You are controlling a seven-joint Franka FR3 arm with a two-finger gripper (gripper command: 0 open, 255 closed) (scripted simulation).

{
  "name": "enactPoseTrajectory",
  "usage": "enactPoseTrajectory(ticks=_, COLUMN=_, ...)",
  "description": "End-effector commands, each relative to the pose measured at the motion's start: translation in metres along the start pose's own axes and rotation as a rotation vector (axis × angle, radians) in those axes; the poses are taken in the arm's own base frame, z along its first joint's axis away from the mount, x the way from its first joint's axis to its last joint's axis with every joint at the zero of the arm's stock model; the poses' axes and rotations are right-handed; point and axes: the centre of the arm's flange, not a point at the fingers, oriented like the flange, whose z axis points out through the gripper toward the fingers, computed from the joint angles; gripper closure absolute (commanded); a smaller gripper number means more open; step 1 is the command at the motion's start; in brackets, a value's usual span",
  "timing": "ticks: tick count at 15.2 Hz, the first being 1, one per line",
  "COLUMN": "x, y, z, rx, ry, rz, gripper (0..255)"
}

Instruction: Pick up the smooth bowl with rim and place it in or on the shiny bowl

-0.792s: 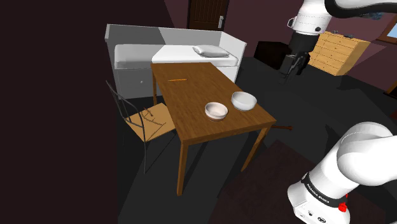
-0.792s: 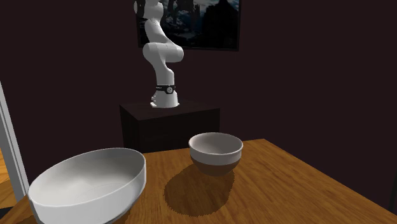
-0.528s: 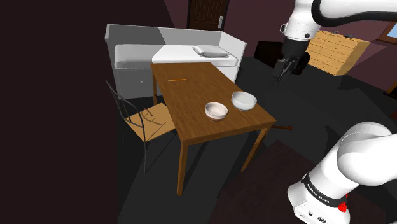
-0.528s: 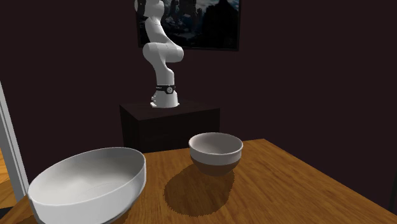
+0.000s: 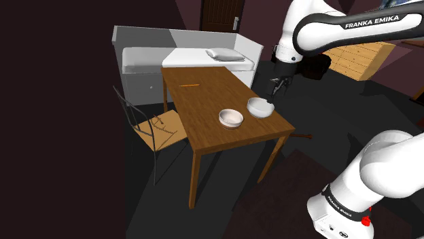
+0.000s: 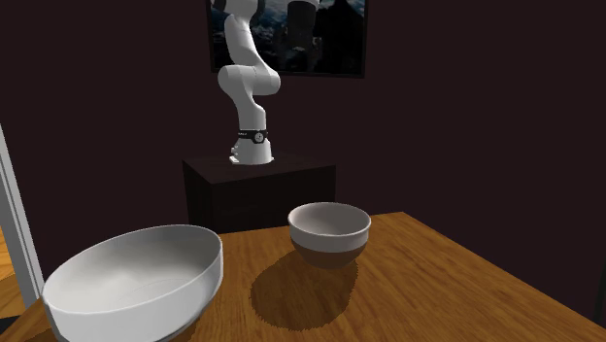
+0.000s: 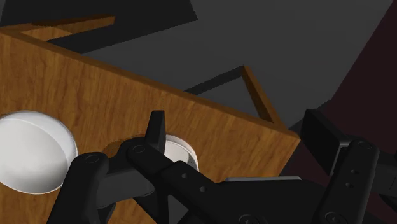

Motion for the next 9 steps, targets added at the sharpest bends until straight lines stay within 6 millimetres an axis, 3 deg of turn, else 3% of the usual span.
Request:
enactPoseTrajectory(ticks=1, x=0.021, y=0.0, z=0.018, rx=-0.005, ry=0.004, rz=0.003, gripper=0)
enactPoseTrajectory(ticks=9, x=0.096, y=-0.005, z=0.093, rx=-0.027, ry=0.007, rz=0.016, gripper=0)
